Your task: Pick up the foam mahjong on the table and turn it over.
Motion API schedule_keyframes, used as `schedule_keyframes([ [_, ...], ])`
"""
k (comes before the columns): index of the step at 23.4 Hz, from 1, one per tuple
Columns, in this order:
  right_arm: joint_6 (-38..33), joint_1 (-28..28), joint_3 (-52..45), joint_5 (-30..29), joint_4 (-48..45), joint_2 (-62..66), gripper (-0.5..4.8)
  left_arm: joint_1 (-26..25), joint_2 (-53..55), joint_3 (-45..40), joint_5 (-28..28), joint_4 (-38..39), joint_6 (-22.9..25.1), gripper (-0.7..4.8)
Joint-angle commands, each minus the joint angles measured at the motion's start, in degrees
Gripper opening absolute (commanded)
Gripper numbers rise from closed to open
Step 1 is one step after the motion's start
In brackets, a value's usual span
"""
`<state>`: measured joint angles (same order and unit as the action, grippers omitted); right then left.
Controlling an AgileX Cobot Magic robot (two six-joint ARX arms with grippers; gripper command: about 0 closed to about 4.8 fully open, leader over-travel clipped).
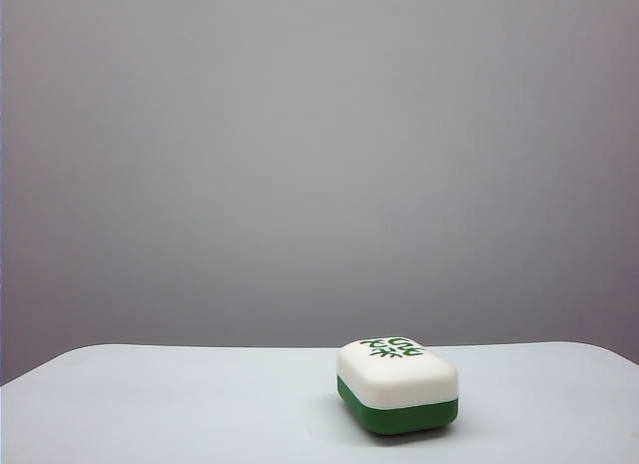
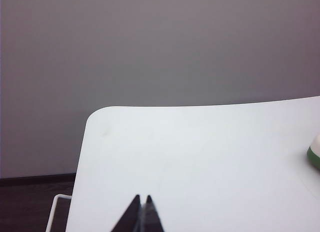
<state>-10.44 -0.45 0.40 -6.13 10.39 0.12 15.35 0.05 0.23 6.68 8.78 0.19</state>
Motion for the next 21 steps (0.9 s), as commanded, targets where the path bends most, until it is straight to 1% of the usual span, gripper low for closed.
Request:
schedule_keyframes([
  [1,0.2,0.0,-0.3,0.0,-0.7,0.0,-0.01,0.0,0.0,0.1,0.2,-0.7,-0.2,-0.05],
  [4,0.1,0.0,-0.3,0.0,-0.7,0.0,-0.01,0.0,0.0,0.1,0.2,-0.7,-0.6,-0.05],
  [7,-0.1,0.0,-0.3,-0.2,-0.8,0.0,-0.01,0.0,0.0,0.2,-0.2,-0.8,-3.2,-0.05],
  [9,-0.8,0.0,-0.3,-1.7,-1.1,0.0,-0.01,0.0,0.0,0.3,-1.4,-1.4,-5.0,-0.05],
  [10,-2.2,0.1,-0.3,-3.0,-1.5,0.0,-0.02,0.0,0.0,0.3,-3.8,-3.4,-5.3,-0.05],
  [12,-3.4,0.1,-0.3,-2.7,-1.7,0.0,-0.03,0.0,0.0,0.3,-5.8,-8.5,-5.1,-0.05],
  [16,-3.9,0.1,0.0,-1.3,-4.2,0.0,-0.04,0.0,0.0,0.5,-5.4,-14.8,-5.2,-0.05],
  [19,-5.9,0.1,1.0,0.3,-6.0,0.2,-0.04,0.0,0.4,2.6,-5.3,-13.0,-5.3,-0.05],
  [21,-5.9,0.0,2.8,1.2,-5.8,0.7,-0.05,0.0,1.8,4.2,-4.1,-13.0,-4.7,-0.05],
])
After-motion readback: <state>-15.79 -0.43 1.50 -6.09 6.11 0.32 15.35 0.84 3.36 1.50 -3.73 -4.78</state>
